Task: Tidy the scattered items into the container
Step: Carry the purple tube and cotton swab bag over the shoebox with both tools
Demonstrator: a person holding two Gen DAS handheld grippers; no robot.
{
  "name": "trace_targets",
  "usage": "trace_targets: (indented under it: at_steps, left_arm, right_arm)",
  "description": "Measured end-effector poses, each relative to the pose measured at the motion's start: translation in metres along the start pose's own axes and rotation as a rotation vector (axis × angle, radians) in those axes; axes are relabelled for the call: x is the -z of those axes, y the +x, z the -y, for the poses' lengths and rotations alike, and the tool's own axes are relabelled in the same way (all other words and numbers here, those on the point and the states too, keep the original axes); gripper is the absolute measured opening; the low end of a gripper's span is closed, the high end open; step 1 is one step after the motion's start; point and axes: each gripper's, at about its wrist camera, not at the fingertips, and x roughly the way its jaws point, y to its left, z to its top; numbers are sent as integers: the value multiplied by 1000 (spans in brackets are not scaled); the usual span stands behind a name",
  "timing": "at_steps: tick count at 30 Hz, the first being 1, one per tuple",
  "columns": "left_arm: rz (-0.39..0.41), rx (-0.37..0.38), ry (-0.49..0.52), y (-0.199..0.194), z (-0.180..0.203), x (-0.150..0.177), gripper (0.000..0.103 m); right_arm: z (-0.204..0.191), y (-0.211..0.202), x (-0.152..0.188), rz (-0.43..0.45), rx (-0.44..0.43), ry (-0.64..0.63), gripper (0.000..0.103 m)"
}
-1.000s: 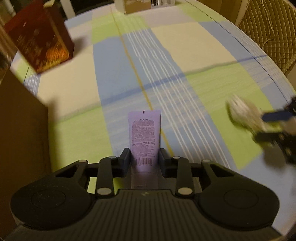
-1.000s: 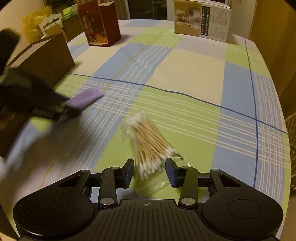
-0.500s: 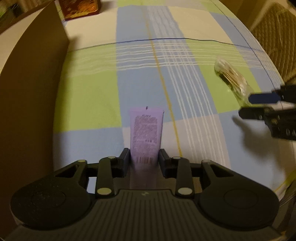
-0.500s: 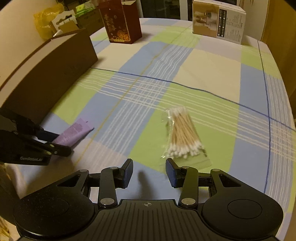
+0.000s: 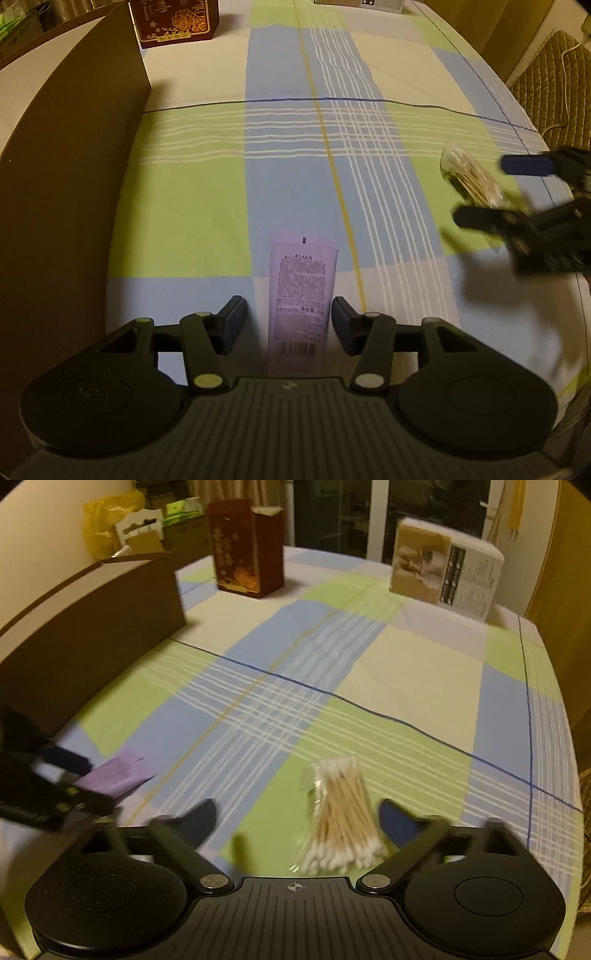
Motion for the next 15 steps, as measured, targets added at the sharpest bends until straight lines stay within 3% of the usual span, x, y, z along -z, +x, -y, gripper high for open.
trace_targets:
  at_steps: [3, 7, 15]
  left_arm:
    - [1, -1, 3, 0, 0, 1, 46]
    - [-5, 7, 3, -1, 0, 1, 46]
    - [-11, -22, 53, 0, 9, 5, 47]
  right_arm:
    - [10, 15, 1, -32, 26, 28, 77]
    - [9, 13, 5, -48, 49, -3, 45]
    - [-22, -6, 25, -139, 24, -19, 37]
